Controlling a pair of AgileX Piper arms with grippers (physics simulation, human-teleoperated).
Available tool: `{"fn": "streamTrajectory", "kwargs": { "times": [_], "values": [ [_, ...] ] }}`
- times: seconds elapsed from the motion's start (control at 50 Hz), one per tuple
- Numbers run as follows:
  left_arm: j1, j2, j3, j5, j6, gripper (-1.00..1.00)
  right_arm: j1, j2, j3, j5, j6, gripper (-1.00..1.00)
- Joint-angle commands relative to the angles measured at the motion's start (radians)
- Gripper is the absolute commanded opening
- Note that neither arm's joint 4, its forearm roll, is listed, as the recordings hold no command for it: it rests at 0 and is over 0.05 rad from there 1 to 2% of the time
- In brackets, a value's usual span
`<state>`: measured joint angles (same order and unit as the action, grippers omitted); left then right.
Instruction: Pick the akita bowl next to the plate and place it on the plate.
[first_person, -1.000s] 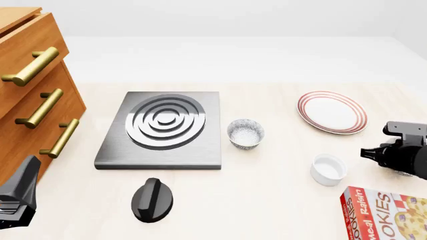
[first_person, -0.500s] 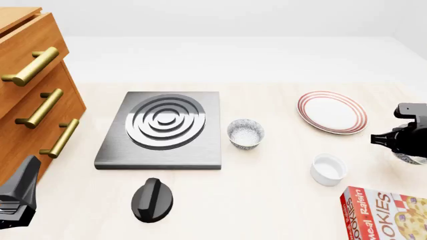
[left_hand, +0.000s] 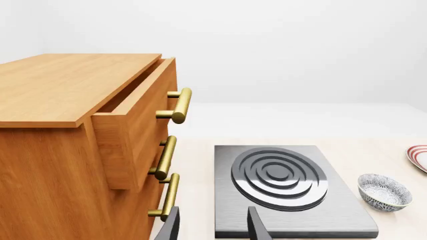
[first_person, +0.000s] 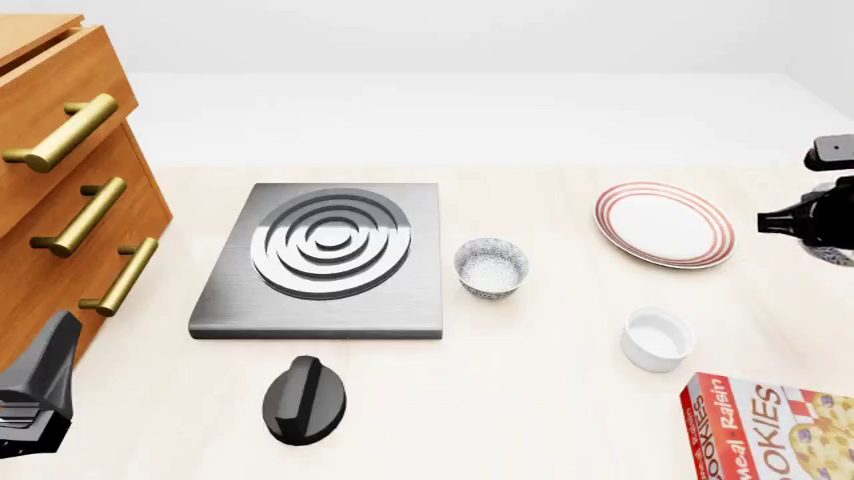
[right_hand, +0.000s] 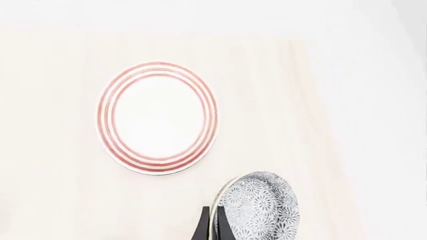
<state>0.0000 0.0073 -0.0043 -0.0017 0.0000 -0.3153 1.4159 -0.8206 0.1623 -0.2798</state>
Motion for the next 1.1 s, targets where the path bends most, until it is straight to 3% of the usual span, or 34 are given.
{"fn": "streamTrajectory", "kwargs": {
  "times": [0.02, 0.24, 0.86, 0.98, 1.1],
  "values": [
    [0.000, 0.000, 0.000, 0.000, 0.000, 1.00, 0.033, 0.003, -0.099, 0.069, -0.022, -1.00],
    [0.000, 0.000, 0.000, 0.000, 0.000, 1.00, 0.070, 0.040, -0.260, 0.166, -0.052, -1.00],
    [0.000, 0.000, 0.000, 0.000, 0.000, 1.00, 0.208, 0.280, -0.575, 0.239, -0.085, -1.00],
    [0.000, 0.000, 0.000, 0.000, 0.000, 1.00, 0.237, 0.335, -0.700, 0.306, -0.097, -1.00],
    [0.000, 0.000, 0.000, 0.000, 0.000, 1.00, 0.251, 0.390, -0.708, 0.275, -0.107, -1.00]
  ]
}}
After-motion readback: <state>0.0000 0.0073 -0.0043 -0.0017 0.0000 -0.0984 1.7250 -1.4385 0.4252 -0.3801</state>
